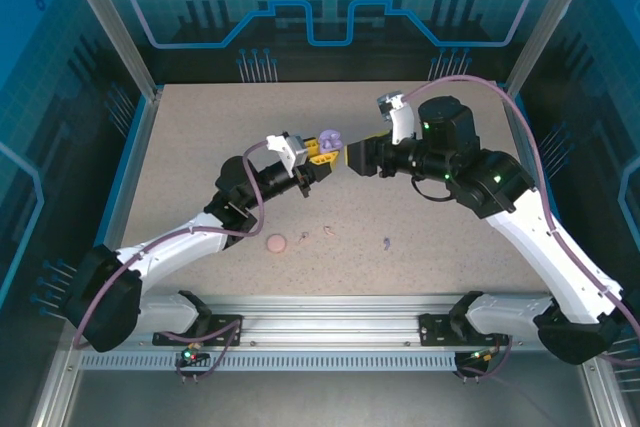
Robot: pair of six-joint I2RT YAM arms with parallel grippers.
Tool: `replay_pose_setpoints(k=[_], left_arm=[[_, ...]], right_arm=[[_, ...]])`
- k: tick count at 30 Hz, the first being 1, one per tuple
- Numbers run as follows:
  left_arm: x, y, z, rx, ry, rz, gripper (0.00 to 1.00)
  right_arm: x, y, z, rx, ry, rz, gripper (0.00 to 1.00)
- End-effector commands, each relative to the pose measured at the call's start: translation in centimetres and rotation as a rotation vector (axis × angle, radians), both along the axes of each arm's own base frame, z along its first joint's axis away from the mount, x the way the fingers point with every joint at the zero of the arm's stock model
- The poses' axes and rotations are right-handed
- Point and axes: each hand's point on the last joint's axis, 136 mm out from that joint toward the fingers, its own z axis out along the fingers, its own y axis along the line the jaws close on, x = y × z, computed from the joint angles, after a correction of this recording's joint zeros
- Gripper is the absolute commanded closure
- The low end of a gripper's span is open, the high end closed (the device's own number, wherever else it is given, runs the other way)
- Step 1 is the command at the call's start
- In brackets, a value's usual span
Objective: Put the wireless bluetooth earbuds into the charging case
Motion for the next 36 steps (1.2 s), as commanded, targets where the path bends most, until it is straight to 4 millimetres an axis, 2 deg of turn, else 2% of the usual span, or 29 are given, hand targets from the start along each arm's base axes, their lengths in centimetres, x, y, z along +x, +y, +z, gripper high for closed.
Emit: replay_pose_setpoints(k=[1,8,20,36], left_arm=[[0.6,0.2,1.2,-0.033,-0.014,0.018,1.0],[0.8,-0.1,1.1,-0.035,-0.003,0.005,1.0],[1.0,-0.4,1.3,-0.042,-0.001,-0.006,1.0],[0.6,-0.5,1.8,-0.049,-0.009,-0.021,1.0]], right_arm=[[0.0,0.5,0.6,-0.039,-0.036,-0.001,0.41],[0.7,1.9,-0.2,-0.098,-0.051,0.002,0.44],[2.3,3.6,-0.8,-0.142,-0.057,0.023,0.57],[3.3,4.0,-2.2,-0.182,-0.043,0.013,0.59]])
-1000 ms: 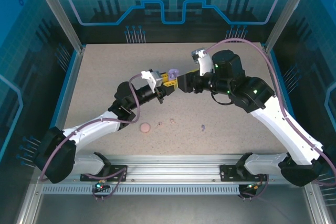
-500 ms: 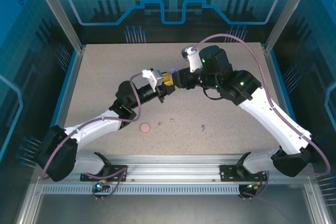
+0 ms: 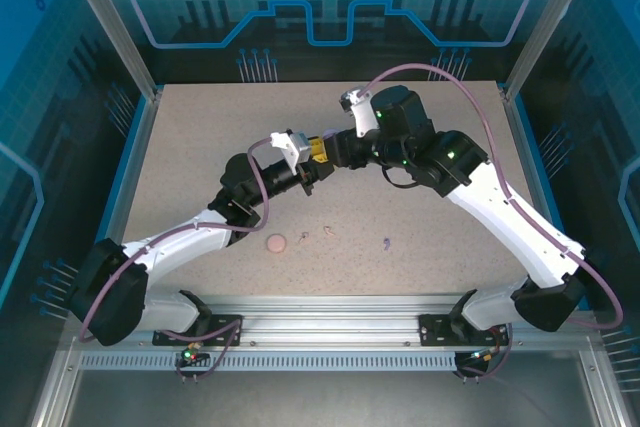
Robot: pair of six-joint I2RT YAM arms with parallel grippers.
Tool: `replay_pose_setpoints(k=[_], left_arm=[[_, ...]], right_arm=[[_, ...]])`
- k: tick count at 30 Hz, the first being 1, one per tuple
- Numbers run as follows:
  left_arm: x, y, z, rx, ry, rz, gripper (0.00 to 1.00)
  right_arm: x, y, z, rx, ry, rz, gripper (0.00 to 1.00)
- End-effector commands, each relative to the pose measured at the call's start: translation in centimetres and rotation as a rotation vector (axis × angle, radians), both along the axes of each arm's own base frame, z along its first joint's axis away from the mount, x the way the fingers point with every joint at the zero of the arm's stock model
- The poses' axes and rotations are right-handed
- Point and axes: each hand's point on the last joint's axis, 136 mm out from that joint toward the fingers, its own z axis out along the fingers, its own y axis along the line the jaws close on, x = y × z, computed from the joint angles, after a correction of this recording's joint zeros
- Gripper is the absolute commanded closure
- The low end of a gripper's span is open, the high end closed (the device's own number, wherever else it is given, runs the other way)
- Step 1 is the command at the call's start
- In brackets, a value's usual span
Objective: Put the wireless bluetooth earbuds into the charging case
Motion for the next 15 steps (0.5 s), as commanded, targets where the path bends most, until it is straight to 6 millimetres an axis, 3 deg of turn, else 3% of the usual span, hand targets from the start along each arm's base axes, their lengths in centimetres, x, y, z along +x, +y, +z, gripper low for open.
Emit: replay_pose_setpoints(k=[1,15], left_arm=[[-0.21,0.07,2.45,-0.046,-0.047,-0.014,1.0],[-0.34,0.02,2.9,-0.051,-0.056,-0.019,1.0]], right_arm=[[-0.18,0.43,0.59,-0.012,-0.02,0.014,0.59],[0.34,1.03,-0.15,-0.029,-0.005,0.022,0.67]])
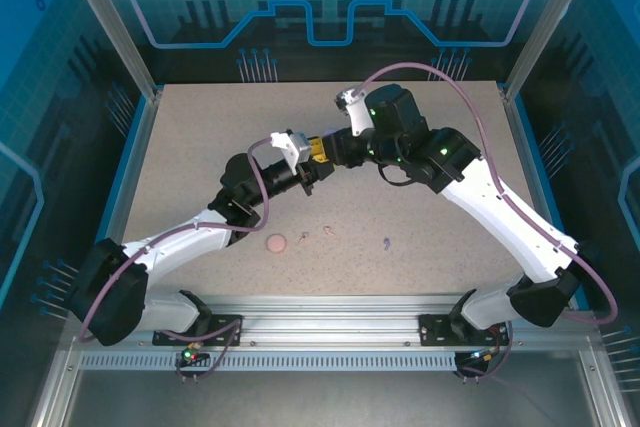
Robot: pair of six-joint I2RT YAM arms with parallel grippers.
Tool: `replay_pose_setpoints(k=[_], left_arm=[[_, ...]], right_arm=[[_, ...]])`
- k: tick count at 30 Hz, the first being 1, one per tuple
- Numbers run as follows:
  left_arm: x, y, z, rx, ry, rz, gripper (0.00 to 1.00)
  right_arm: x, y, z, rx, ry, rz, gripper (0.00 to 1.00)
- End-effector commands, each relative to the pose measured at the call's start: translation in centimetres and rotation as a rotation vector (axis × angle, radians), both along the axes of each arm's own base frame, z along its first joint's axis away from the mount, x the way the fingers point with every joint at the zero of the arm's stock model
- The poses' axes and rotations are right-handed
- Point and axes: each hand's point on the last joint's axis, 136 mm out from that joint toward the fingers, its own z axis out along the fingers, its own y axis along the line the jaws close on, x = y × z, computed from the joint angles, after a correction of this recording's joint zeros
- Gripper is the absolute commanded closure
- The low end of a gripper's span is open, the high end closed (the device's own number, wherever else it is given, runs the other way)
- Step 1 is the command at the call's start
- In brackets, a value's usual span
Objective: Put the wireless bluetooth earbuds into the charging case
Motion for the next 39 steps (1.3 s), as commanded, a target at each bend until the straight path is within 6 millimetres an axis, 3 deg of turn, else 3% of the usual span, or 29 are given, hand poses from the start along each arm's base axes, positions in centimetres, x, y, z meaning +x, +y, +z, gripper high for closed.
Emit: replay_pose_setpoints(k=[1,14,39], left_arm=[[-0.4,0.0,3.0,-0.052,-0.059,-0.018,1.0],[-0.3,0.0,2.9,-0.048,-0.056,-0.014,1.0],[0.2,-0.4,2.0,-0.04,-0.031,-0.016,1.0]], right_arm=[[-0.3,0.5,0.4,-0.01,-0.009,0.019,0.69],[-0.2,0.3,1.1,-0.009,-0.036,0.014,0.84],[0.2,-2.4,5.2,0.013,-0.161,-0.055,0.86]])
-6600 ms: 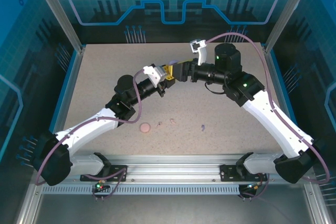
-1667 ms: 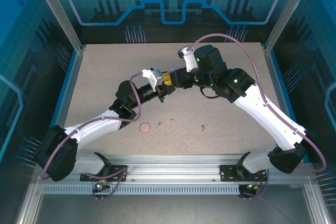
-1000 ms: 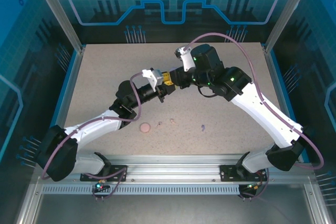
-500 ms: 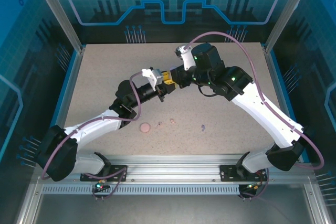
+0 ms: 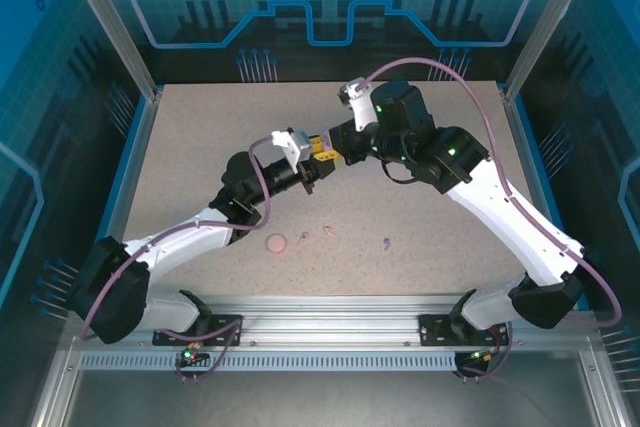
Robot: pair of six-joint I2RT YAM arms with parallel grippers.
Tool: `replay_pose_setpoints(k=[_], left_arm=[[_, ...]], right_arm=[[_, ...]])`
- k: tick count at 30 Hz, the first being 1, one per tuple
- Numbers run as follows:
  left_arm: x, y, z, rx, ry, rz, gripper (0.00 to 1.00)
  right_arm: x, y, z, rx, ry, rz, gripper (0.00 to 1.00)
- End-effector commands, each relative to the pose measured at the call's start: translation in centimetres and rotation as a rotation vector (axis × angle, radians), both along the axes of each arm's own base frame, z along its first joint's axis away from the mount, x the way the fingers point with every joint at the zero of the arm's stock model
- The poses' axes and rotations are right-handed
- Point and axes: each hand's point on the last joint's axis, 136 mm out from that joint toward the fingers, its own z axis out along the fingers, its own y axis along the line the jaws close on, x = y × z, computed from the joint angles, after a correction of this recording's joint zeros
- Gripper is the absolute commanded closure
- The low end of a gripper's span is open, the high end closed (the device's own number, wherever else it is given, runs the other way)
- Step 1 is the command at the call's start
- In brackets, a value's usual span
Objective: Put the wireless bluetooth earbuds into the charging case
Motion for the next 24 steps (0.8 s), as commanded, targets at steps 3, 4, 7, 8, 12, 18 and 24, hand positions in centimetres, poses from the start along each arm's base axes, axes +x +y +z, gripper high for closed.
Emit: replay_pose_setpoints(k=[3,4,7,8,12,18,24], left_arm=[[0.0,-0.3,2.0,-0.04,-0.031,-0.018,1.0],[-0.1,-0.3,2.0,-0.039,-0.032,-0.018,1.0],[0.0,-0.3,2.0,-0.038,-0.032,-0.017,1.0],[0.0,-0.3,2.0,-0.039,-0.032,-0.016,1.0],[0.0,-0.3,2.1,-0.041,-0.034,-0.017,1.0],[0.0,-0.4,2.3,-0.04,-0.04,-0.019,1.0],[0.0,-0.4,2.4,-0.041,-0.044,-0.017,1.0]], right_arm=[[0.0,-2.1,3.2,0.03,-0.081,-0.048,0.86],[0.0,-2.3,3.3,0.031,-0.084,-0.051,0.86],[0.0,-2.7,3.6,0.036,-0.088,-0.061,0.86],[0.0,-2.8,3.5,0.035,-0.087,-0.062,0.86],[0.0,-2.8,2.9,0.034,-0.07,-0.059,0.86],[0.1,-1.9,1.8,0.043,-0.034,-0.037,0.86],[0.2,-1.2,0.9,0.049,-0.004,-0.019,0.87]])
